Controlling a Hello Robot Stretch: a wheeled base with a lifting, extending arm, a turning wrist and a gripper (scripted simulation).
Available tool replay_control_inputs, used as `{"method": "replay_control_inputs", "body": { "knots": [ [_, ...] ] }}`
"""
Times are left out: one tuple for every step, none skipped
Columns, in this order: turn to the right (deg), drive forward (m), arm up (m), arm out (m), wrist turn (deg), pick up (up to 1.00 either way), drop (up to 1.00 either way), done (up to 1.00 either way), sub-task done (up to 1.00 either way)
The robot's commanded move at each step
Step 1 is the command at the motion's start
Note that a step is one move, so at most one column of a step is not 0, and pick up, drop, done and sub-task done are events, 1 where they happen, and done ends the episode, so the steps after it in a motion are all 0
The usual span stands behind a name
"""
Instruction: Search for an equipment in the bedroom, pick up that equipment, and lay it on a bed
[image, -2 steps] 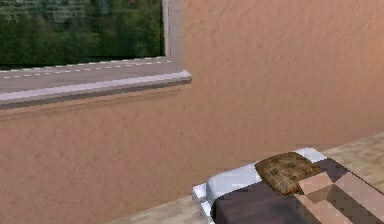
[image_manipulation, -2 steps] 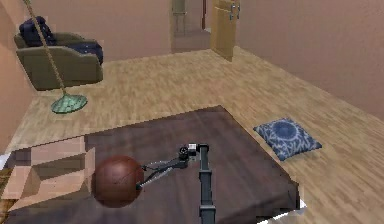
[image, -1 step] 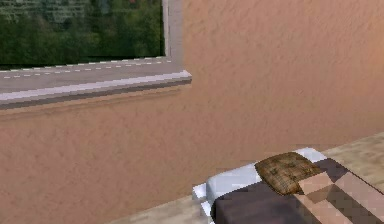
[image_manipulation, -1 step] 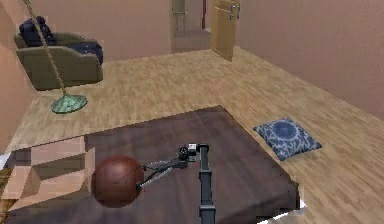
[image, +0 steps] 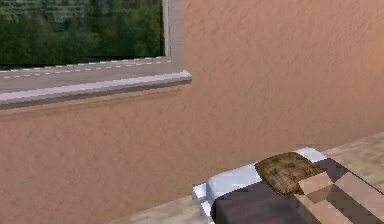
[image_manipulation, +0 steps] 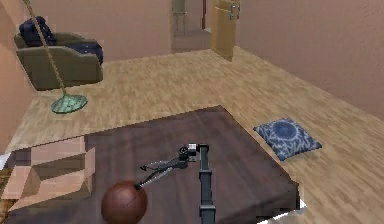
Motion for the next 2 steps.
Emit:
{"method": "replay_control_inputs", "body": {
  "knots": [
    [0.0,0.0,0.1,0.0,0.0,0.0,0.0,0.0,0.0],
    [0.0,0.0,0.0,-0.08,0.0,0.0,0.0,0.0,0.0]
  ]
}}
